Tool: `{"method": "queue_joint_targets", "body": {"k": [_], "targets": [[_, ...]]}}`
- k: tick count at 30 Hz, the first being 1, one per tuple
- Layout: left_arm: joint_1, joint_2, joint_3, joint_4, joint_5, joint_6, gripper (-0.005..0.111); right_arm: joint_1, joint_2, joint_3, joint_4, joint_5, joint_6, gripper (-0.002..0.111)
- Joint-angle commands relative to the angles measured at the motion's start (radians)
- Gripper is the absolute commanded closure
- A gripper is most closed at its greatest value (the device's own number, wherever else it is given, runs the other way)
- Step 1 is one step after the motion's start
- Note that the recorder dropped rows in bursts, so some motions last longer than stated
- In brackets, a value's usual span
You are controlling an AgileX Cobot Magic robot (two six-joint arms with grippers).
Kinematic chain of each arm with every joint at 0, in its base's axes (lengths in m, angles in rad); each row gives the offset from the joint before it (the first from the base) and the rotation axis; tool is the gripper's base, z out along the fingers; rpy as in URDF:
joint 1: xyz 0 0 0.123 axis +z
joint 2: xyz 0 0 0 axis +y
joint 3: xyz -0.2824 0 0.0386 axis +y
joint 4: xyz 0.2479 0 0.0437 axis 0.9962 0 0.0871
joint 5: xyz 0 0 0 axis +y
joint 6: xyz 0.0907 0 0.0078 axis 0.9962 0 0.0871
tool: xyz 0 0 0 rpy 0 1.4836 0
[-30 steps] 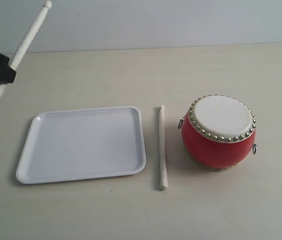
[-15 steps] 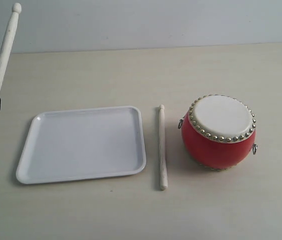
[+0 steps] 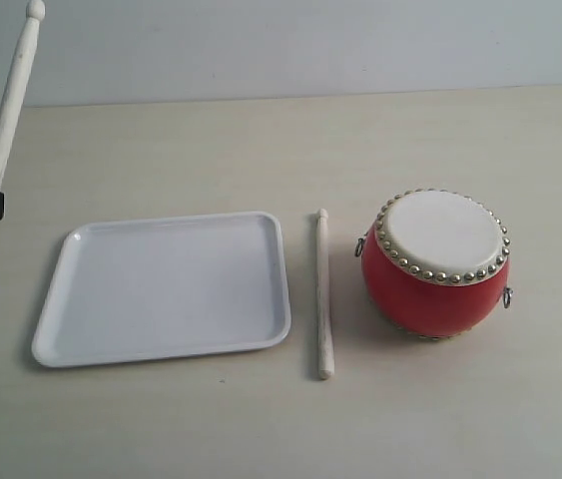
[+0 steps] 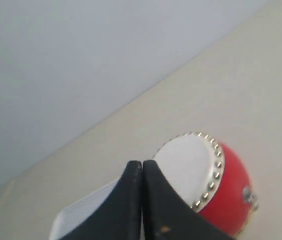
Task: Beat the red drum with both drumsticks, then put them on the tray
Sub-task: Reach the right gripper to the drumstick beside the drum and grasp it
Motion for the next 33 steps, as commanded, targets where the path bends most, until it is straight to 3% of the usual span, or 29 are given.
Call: {"method": "queue_joint_targets", "body": {"k": [1,5,9,22,25,29,33], "targets": [[-0.008,-0.009,0.007,-0.006,-0.012,0.005,0.107,0.005,0.280,-0.218,-0.254,0.106,-0.039,0.108],[-0.008,-0.009,0.007,-0.006,-0.014,0.005,0.107,0.031,0.573,-0.353,-0.234,0.350,-0.170,0.108],[-0.008,-0.009,0.007,-0.006,-0.021,0.005,0.107,0.140,0.751,-0.419,-0.264,0.380,-0.168,0.108],[-0.008,-0.009,0.007,-0.020,-0.034,0.005,0.107,0.719,1.123,-0.638,-0.548,0.332,0.178,0.108],[-0.008,-0.009,0.007,-0.022,-0.034,0.005,0.107,0.775,1.196,-0.651,-0.437,0.270,0.176,0.108],[-0.008,-0.009,0.007,-0.022,-0.034,0.005,0.107,0.777,1.257,-0.651,-0.176,0.168,0.154,0.108],[-0.008,-0.009,0.007,-0.022,-0.028,0.005,0.107,0.777,1.308,-0.651,-0.010,0.174,-0.060,0.108]]}}
